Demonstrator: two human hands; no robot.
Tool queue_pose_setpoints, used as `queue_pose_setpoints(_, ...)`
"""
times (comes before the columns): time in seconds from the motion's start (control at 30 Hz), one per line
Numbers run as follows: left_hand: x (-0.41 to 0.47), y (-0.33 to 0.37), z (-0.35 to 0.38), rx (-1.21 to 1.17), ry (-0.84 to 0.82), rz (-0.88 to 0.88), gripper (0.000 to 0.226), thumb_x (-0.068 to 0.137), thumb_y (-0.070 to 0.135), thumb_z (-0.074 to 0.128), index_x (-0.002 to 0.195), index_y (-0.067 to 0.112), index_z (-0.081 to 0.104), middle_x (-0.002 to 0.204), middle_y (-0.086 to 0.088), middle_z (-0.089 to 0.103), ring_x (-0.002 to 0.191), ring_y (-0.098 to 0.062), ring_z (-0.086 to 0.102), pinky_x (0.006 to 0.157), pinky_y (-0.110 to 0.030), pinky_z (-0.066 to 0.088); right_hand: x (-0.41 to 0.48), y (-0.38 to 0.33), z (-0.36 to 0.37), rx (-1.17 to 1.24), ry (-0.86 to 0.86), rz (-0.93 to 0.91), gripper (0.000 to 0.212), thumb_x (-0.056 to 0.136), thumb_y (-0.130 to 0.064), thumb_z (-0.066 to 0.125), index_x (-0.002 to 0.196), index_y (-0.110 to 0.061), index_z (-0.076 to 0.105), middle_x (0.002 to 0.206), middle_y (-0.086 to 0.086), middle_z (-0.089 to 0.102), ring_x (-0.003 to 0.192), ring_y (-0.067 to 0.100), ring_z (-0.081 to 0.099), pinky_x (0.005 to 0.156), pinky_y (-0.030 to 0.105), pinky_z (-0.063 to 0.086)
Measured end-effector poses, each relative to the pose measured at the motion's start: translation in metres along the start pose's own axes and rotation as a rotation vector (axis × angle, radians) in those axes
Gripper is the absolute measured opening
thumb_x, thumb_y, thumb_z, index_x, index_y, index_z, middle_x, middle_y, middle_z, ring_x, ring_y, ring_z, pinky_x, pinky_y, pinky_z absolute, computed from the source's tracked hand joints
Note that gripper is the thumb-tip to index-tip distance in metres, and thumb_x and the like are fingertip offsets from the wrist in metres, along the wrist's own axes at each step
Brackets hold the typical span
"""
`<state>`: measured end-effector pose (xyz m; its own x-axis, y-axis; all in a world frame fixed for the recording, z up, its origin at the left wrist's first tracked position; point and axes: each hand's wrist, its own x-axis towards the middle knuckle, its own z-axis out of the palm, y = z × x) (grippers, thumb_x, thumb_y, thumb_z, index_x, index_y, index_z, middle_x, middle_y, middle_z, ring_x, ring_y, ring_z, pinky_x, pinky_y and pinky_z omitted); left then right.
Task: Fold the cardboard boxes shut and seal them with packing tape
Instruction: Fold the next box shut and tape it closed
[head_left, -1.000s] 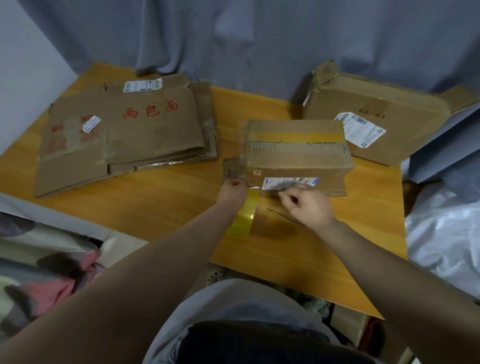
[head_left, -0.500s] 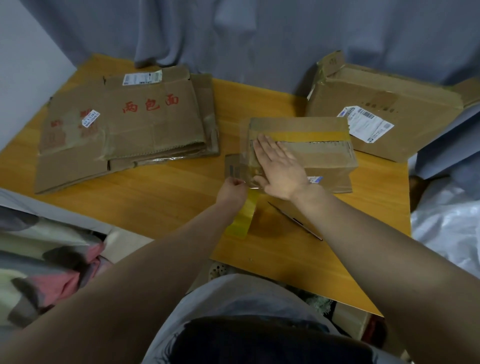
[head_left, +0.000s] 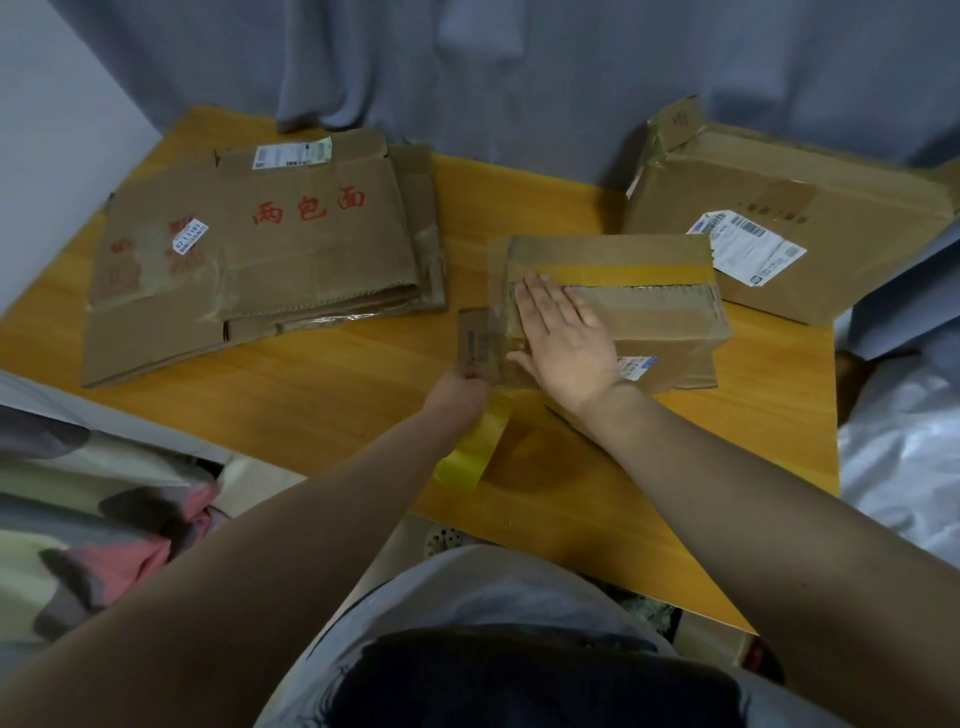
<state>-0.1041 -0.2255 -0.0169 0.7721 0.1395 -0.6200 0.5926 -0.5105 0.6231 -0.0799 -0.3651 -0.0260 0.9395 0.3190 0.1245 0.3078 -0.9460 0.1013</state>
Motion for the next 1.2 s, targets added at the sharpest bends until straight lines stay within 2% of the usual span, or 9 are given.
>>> queue_pose_setpoints(0.17, -0.004, -0.009, -0.008, -0.127, -0.035, -0.027, 0.028, 0.096, 0.021, 0.047, 0.122, 0.014, 0.056, 0.107, -0.007, 0.058, 0.099, -0.027, 0.055, 0.084, -0.035, 0.046, -0.001, -0.001, -0.002, -0.031, 0.053, -0.031, 0.069, 0.070, -0.013, 0.067, 0.134, 0.002, 0.048, 0.138, 0.019, 0.051, 0.127, 0.030, 0.050, 0.106, 0.042, 0.039)
queue_pose_setpoints(0.3, -0.008, -0.016, -0.016, -0.267, -0.066, -0.043, 0.005, 0.092, 0.016, 0.054, 0.096, 0.017, 0.058, 0.092, -0.006, 0.059, 0.091, -0.026, 0.056, 0.084, -0.036, 0.049, -0.011, 0.003, -0.018, 0.232, 0.039, -0.086, 0.086, 0.068, -0.015, 0.060, 0.147, -0.002, 0.028, 0.154, 0.016, 0.026, 0.143, 0.027, 0.023, 0.118, 0.035, 0.006)
queue_pose_setpoints(0.43, -0.015, -0.022, -0.025, -0.389, -0.112, -0.038, 0.012, 0.091, 0.010, 0.054, 0.084, 0.020, 0.055, 0.082, -0.005, 0.055, 0.076, -0.021, 0.053, 0.068, -0.029, 0.045, -0.047, -0.015, -0.027, 0.591, 0.252, -0.092, 0.047, 0.074, -0.010, 0.041, 0.117, -0.008, 0.060, 0.118, 0.009, 0.062, 0.106, 0.022, 0.055, 0.091, 0.034, 0.037)
queue_pose_setpoints(0.5, -0.018, -0.025, -0.027, -0.410, -0.151, -0.034, 0.014, 0.089, 0.009, 0.054, 0.081, 0.021, 0.054, 0.087, -0.008, 0.055, 0.083, -0.024, 0.054, 0.073, -0.033, 0.044, -0.056, -0.034, -0.025, 0.784, 0.036, 0.040, 0.032, 0.088, -0.012, 0.046, 0.116, -0.010, 0.062, 0.107, 0.004, 0.062, 0.093, 0.012, 0.054, 0.085, 0.035, 0.049)
queue_pose_setpoints(0.63, -0.022, -0.030, -0.031, -0.444, -0.179, -0.007, 0.017, 0.085, 0.005, 0.056, 0.080, 0.021, 0.052, 0.094, -0.011, 0.056, 0.090, -0.027, 0.053, 0.079, -0.038, 0.041, -0.042, -0.050, -0.013, 1.055, -0.294, 0.424, 0.036, 0.089, -0.031, 0.064, 0.122, -0.016, 0.060, 0.114, 0.000, 0.050, 0.102, 0.011, 0.050, 0.095, 0.024, 0.044)
queue_pose_setpoints(0.73, -0.025, -0.035, -0.034, -0.411, -0.185, 0.003, 0.018, 0.085, 0.007, 0.057, 0.083, 0.024, 0.054, 0.097, -0.012, 0.056, 0.091, -0.028, 0.054, 0.079, -0.038, 0.042, -0.036, -0.054, -0.011, 1.091, -0.254, 0.455, 0.007, 0.089, -0.021, 0.065, 0.095, -0.019, 0.067, 0.109, 0.003, 0.059, 0.101, 0.016, 0.057, 0.093, 0.028, 0.046)
queue_pose_setpoints(0.87, -0.028, -0.040, -0.038, -0.383, -0.197, 0.052, 0.024, 0.083, 0.010, 0.063, 0.093, 0.030, 0.053, 0.108, -0.014, 0.059, 0.096, -0.031, 0.058, 0.083, -0.042, 0.047, -0.039, -0.060, -0.016, 1.017, -0.185, 0.422, 0.008, 0.093, -0.020, 0.058, 0.096, -0.017, 0.065, 0.105, 0.003, 0.065, 0.098, 0.016, 0.059, 0.084, 0.027, 0.047)
queue_pose_setpoints(1.1, -0.041, -0.064, -0.048, -0.394, -0.263, 0.107, 0.095, 0.080, 0.013, 0.073, 0.150, 0.028, 0.012, 0.125, -0.001, 0.049, 0.108, -0.018, 0.052, 0.090, -0.031, 0.043, -0.030, -0.079, -0.021, 0.928, -0.050, 0.449, 0.016, 0.097, -0.024, 0.052, 0.101, -0.015, 0.065, 0.106, 0.002, 0.063, 0.098, 0.016, 0.057, 0.078, 0.026, 0.043)
queue_pose_setpoints(1.2, -0.044, -0.073, -0.062, -0.379, -0.198, 0.148, 0.063, 0.084, 0.023, 0.070, 0.140, 0.019, 0.041, 0.120, -0.001, 0.060, 0.093, -0.007, 0.058, 0.074, -0.021, 0.048, -0.020, -0.088, -0.020, 0.931, -0.092, 0.471, 0.018, 0.097, -0.026, 0.052, 0.103, -0.015, 0.065, 0.106, 0.002, 0.065, 0.099, 0.017, 0.058, 0.079, 0.028, 0.044)
